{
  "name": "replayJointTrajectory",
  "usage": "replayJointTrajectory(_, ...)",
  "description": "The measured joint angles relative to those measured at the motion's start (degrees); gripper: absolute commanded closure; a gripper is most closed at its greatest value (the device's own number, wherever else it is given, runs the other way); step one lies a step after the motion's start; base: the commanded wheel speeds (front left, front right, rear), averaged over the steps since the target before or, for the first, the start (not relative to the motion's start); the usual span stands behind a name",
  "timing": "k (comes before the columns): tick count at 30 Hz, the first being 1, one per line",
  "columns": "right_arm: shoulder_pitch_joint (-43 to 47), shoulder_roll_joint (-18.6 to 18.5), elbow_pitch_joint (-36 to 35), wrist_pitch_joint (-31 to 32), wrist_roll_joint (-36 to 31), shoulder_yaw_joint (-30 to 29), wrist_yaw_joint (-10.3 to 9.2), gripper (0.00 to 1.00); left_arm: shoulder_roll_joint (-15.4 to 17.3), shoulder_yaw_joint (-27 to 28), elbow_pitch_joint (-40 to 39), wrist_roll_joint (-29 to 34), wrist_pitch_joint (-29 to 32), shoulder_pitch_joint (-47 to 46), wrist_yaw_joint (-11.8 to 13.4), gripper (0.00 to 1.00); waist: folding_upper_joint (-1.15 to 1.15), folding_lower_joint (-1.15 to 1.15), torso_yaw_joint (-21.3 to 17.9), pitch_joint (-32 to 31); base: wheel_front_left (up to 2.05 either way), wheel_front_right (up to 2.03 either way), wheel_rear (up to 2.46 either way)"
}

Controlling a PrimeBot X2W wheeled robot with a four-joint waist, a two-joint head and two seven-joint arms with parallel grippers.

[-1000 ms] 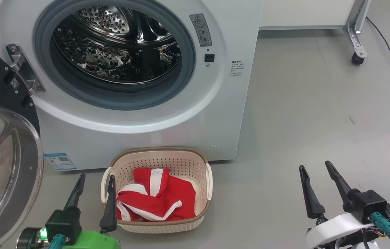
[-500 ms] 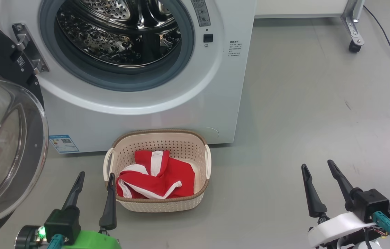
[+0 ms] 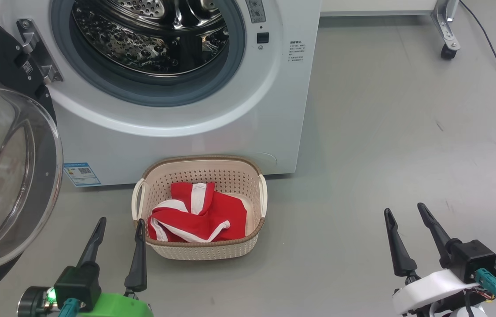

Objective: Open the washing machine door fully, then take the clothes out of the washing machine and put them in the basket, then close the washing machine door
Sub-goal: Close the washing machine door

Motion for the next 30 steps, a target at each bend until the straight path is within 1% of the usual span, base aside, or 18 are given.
replayJointTrajectory(17, 0.0, -0.5, 0.0, 0.3, 0.0, 0.0, 0.00, 0.00, 0.0, -0.1, 0.4, -0.1, -0.1, 0.0, 0.0, 0.00, 0.00, 0.00, 0.4, -0.9, -0.01, 0.01, 0.00)
replayJointTrajectory(19, 0.0, -0.6, -0.1, 0.3, 0.0, -0.3, -0.45, 0.00, 0.0, -0.4, 0.4, -0.1, -0.1, 0.0, 0.0, 0.00, 0.00, 0.00, 0.6, -0.9, 0.00, 0.00, 0.00)
replayJointTrajectory(22, 0.3, -0.9, -0.4, 0.3, 0.0, -0.8, -0.53, 0.00, 0.0, -0.6, 0.5, -0.1, 0.0, 0.0, 0.0, 0.00, 0.00, 0.00, 1.3, -0.8, 0.00, 0.00, 0.00)
replayJointTrajectory(24, 0.3, -1.0, -0.8, 0.3, 0.0, -0.9, -0.93, 0.00, 0.0, -0.6, 0.5, -0.1, -0.1, 0.0, 0.0, 0.00, 0.00, 0.00, 2.0, -0.7, 0.00, 0.00, 0.00)
replayJointTrajectory(30, 0.4, -1.4, -1.5, 0.3, 0.0, -1.4, -0.96, 0.00, 0.0, -0.7, 0.4, -0.1, -0.4, -0.1, 0.0, 0.00, 0.00, 0.00, 4.6, -0.3, 0.00, 0.00, 0.00)
